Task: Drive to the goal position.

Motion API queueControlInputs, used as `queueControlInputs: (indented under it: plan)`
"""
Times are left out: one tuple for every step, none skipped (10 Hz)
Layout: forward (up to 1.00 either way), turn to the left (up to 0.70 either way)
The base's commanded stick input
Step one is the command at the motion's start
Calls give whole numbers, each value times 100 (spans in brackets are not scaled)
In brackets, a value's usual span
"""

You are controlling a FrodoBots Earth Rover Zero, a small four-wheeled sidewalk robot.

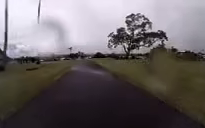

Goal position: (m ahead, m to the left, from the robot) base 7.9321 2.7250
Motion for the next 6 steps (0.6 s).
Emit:
queueControlInputs:
  plan:
    - [85, 0]
    - [85, 6]
    - [85, 34]
    - [85, 34]
    - [85, 33]
    - [85, 24]
